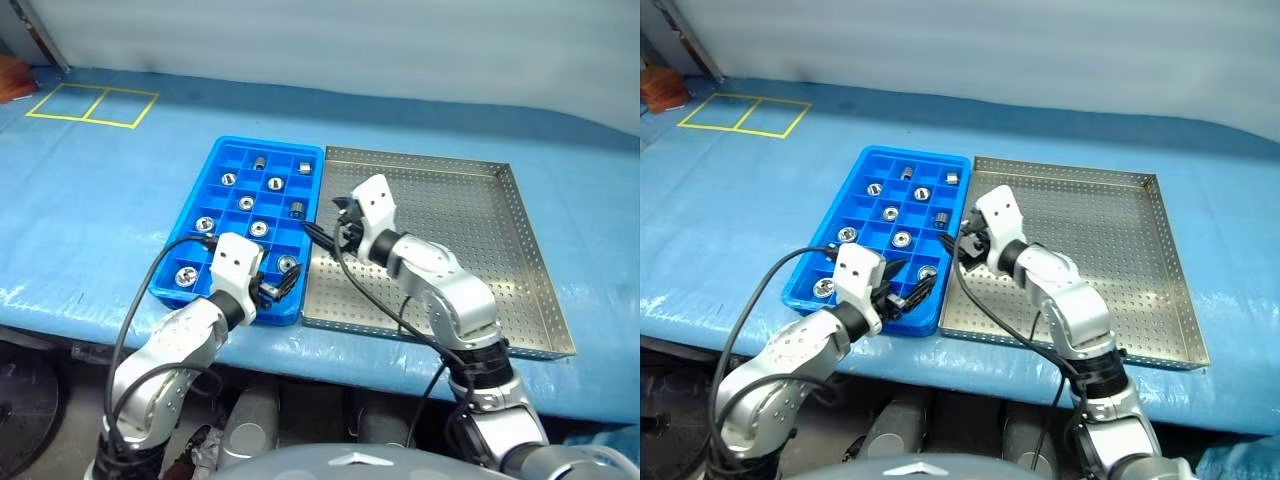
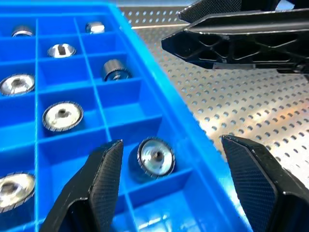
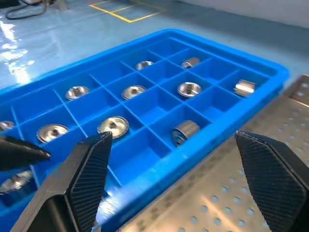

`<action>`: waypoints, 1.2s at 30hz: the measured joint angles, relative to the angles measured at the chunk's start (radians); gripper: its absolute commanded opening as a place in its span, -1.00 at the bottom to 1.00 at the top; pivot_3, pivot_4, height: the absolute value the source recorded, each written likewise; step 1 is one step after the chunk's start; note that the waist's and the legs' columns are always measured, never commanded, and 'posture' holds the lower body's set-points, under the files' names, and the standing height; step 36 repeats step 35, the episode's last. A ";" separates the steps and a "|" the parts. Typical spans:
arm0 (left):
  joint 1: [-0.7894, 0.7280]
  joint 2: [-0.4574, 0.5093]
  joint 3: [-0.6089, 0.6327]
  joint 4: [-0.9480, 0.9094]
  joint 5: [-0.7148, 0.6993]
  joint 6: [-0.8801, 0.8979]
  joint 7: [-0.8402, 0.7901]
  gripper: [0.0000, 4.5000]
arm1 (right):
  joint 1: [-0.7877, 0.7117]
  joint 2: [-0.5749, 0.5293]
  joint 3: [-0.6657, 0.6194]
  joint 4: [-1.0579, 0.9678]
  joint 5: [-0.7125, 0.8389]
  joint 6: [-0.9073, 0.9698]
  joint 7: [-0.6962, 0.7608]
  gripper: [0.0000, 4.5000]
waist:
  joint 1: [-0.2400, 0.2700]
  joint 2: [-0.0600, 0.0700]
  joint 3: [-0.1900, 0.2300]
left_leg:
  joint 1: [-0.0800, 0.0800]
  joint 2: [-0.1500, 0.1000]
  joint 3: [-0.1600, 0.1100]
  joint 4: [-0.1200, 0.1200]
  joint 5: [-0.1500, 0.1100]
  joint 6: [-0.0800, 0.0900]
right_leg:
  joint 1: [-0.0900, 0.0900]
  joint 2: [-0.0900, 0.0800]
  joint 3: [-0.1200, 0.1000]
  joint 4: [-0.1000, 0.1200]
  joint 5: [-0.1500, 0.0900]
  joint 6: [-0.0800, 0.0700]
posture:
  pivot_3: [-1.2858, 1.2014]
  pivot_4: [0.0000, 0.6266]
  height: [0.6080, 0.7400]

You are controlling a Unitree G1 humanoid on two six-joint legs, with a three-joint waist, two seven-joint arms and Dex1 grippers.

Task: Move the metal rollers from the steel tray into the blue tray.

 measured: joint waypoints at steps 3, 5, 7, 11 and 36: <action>-0.049 -0.011 -0.037 0.066 0.029 -0.078 -0.031 0.58 | 0.063 -0.093 -0.014 0.012 -0.050 -0.040 -0.003 0.91 | -0.004 0.000 0.000 | 0.000 0.000 0.000 0.000 0.000 0.000 | 0.000 0.000 0.000 0.000 0.000 0.000 | 0.23 -0.52 1.00; -0.088 -0.028 -0.050 0.113 0.034 -0.129 -0.053 0.58 | 0.093 -0.142 -0.037 0.014 -0.056 -0.046 0.020 0.91 | -0.009 0.000 0.000 | 0.000 0.000 0.001 0.000 0.000 0.000 | 0.000 0.000 0.000 0.000 0.000 0.000 | 0.21 -0.52 1.00; -0.136 -0.044 -0.064 0.173 0.050 -0.175 -0.076 0.58 | 0.123 -0.191 -0.067 0.009 -0.047 -0.050 0.057 0.91 | -0.017 0.000 0.000 | 0.000 0.000 0.001 0.000 0.000 0.000 | 0.000 0.000 0.000 0.000 0.000 0.000 | 0.19 -0.52 1.00; -0.209 -0.054 -0.074 0.270 0.057 -0.213 -0.123 0.58 | 0.154 -0.228 -0.137 -0.001 -0.012 -0.059 0.093 0.91 | -0.034 0.000 0.000 | 0.000 0.000 0.001 0.001 0.000 0.000 | 0.000 0.000 0.001 0.000 0.000 0.000 | 0.15 -0.52 1.00; -0.271 -0.023 -0.072 0.409 0.097 -0.245 -0.222 0.99 | 0.237 -0.279 -0.228 -0.064 0.029 -0.141 0.135 1.00 | -0.091 0.000 0.000 | 0.001 0.000 0.001 0.002 0.000 0.000 | 0.000 0.000 0.002 0.004 0.000 0.001 | 0.11 -0.52 1.00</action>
